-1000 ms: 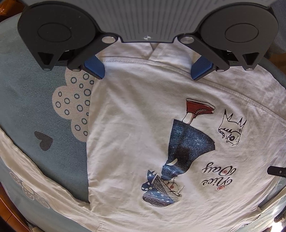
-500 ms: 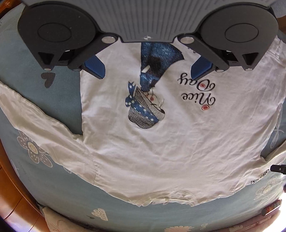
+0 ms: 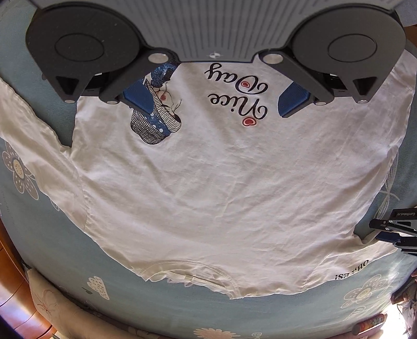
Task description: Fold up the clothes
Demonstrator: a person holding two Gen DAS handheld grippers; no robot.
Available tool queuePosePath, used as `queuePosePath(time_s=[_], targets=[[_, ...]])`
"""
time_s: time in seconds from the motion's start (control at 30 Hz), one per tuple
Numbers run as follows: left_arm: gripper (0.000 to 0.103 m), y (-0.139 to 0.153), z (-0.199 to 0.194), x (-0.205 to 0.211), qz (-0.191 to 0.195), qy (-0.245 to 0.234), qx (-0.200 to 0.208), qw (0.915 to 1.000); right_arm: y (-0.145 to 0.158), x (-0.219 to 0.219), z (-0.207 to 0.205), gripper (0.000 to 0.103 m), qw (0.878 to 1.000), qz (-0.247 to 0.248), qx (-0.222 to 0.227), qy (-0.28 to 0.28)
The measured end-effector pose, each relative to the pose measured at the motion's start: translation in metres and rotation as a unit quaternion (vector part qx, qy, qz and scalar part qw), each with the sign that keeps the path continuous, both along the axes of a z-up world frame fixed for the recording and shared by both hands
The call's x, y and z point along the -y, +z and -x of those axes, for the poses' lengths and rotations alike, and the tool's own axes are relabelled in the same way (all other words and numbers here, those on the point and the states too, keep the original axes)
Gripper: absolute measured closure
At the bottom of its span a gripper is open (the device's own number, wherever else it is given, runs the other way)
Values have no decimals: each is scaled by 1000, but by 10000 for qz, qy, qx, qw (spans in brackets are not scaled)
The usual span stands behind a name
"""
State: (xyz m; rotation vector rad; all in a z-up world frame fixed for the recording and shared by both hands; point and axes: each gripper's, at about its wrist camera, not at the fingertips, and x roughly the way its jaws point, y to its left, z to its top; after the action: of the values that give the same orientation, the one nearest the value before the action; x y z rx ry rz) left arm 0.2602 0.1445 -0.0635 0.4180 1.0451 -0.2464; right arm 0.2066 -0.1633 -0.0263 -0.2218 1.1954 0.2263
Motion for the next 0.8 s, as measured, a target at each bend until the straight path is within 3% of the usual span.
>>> queuePosePath(time_s=[0.07,0.13,0.23,0.33,0.47,0.5,0.57,0.73,0.8], targets=[[88,-1,-2,0,-65,-160,-41,9998,0,-2,-2,0,10000,5,-12,-1],[103,-1,1,1,-237,-495,-24,9985,-1,-4,-3,0,10000,12,-18,22],[103,3,9,3,-519,-1080,33,9928,-1,-7,-5,0,10000,29,-26,55],[103,7,27,5,-930,-1908,97,9772,0,-7,-5,0,10000,33,-38,52],[101,4,36,3,-1160,-2417,-161,9633,-2,-6,-6,0,10000,51,-65,-22],[95,3,35,1,-1163,-2380,-195,9641,-3,-6,-6,0,9999,57,-73,-42],[92,8,30,-4,-1028,-2159,-282,9706,-2,-6,-7,0,10000,48,-65,-58],[90,29,8,-10,-173,-1290,-88,9914,-1,-8,-9,0,10000,47,-42,-30],[85,22,-4,-16,-7,-875,-82,9961,-1,-10,-10,0,10000,13,-53,-33]])
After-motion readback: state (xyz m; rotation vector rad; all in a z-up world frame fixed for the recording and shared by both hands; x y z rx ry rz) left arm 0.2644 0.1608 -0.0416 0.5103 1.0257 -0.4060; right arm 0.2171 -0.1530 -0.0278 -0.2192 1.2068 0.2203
